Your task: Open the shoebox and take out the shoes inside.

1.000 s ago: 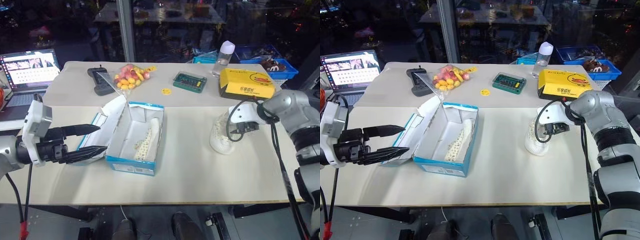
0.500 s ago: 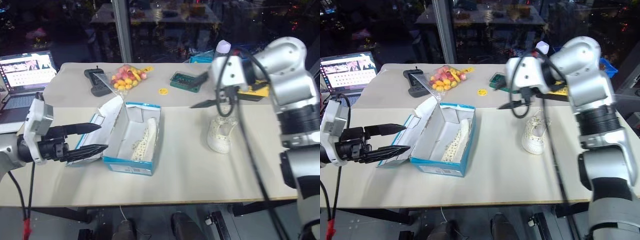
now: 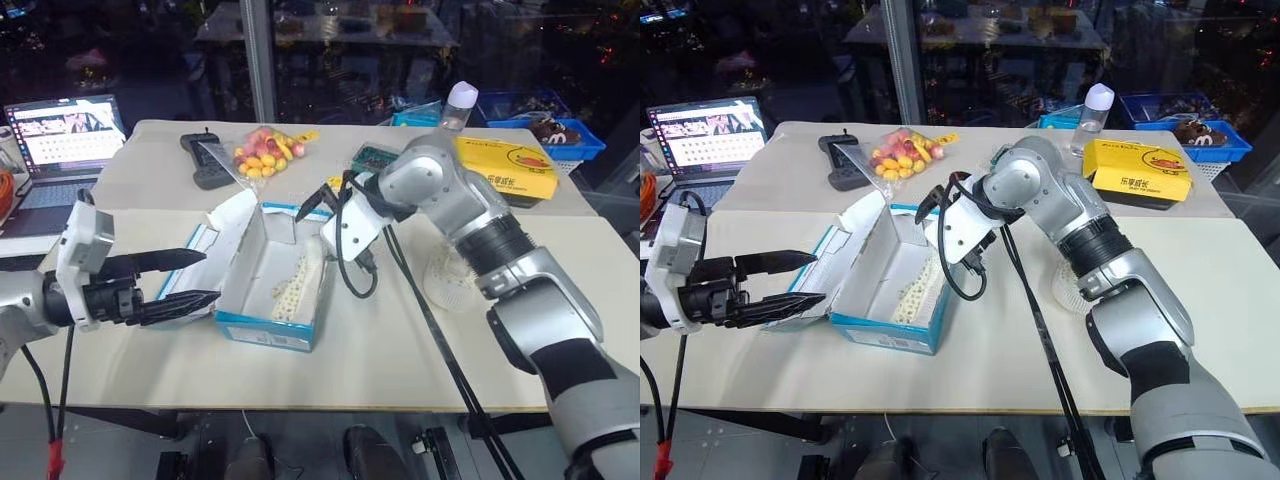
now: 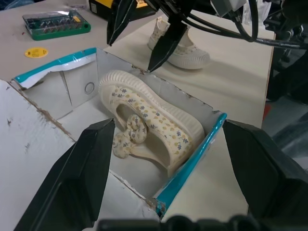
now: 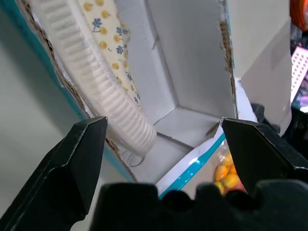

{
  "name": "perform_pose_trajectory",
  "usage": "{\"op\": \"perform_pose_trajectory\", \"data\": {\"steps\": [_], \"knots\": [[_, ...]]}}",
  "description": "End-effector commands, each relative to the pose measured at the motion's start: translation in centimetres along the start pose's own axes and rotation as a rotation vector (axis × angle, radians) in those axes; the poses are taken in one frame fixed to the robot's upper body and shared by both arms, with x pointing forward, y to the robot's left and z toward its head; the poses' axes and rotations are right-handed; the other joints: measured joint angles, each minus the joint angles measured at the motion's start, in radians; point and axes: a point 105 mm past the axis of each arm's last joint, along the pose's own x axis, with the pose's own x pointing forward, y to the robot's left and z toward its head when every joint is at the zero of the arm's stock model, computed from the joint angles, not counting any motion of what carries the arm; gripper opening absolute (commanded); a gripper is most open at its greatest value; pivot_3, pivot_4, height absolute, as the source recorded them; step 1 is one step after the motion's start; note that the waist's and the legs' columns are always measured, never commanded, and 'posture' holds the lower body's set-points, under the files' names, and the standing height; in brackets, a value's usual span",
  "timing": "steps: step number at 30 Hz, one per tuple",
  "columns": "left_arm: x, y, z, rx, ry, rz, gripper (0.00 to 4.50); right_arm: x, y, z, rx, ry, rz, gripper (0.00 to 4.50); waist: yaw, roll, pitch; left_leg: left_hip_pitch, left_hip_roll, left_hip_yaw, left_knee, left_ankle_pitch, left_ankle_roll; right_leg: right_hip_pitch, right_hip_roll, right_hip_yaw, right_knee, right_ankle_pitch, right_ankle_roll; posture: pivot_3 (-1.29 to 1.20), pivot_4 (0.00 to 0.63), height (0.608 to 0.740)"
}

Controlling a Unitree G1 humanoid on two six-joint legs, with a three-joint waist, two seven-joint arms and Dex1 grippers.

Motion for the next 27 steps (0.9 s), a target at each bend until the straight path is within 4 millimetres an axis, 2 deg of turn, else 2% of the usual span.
{"op": "perform_pose_trajectory", "data": {"steps": [1, 7, 18, 27], "knots": [[-0.4, -0.4, 1.0, 0.038, -0.017, 0.007, 3.79, -1.0, -1.9, 0.4, -0.069, 0.012, -0.054, 4.47, 0.001, 0.000, 0.000, 0.000, 0.000, 0.000, 0.000, 0.000, 0.000, 0.000, 0.000, 0.000, 0.000, 0.000, 0.000, 0.00, 0.150, 0.723], [-0.6, -0.5, 1.1, 0.035, -0.016, 0.016, 3.79, 0.3, -0.7, 0.2, -0.118, 0.014, -0.004, 4.47, 0.001, 0.000, 0.000, 0.001, 0.000, 0.000, 0.000, 0.000, 0.000, 0.001, 0.000, 0.000, 0.000, 0.000, 0.001, 0.00, 0.150, 0.723], [-0.6, -0.7, 1.1, 0.033, -0.017, 0.021, 3.79, 2.9, 1.4, 1.9, -0.216, -0.061, 0.084, 4.47, -0.001, -0.001, 0.000, 0.002, 0.000, 0.000, 0.000, 0.000, 0.000, 0.002, 0.000, 0.000, 0.000, -0.001, 0.001, 0.00, 0.150, 0.723], [-0.5, -0.6, 1.0, 0.036, -0.018, 0.027, 3.79, 3.2, 1.8, 1.6, -0.232, -0.050, 0.124, 4.47, -0.003, -0.001, -0.001, 0.009, 0.000, 0.000, -0.002, 0.000, 0.000, 0.006, 0.000, 0.000, 0.001, -0.002, 0.000, 0.00, 0.150, 0.723]]}}
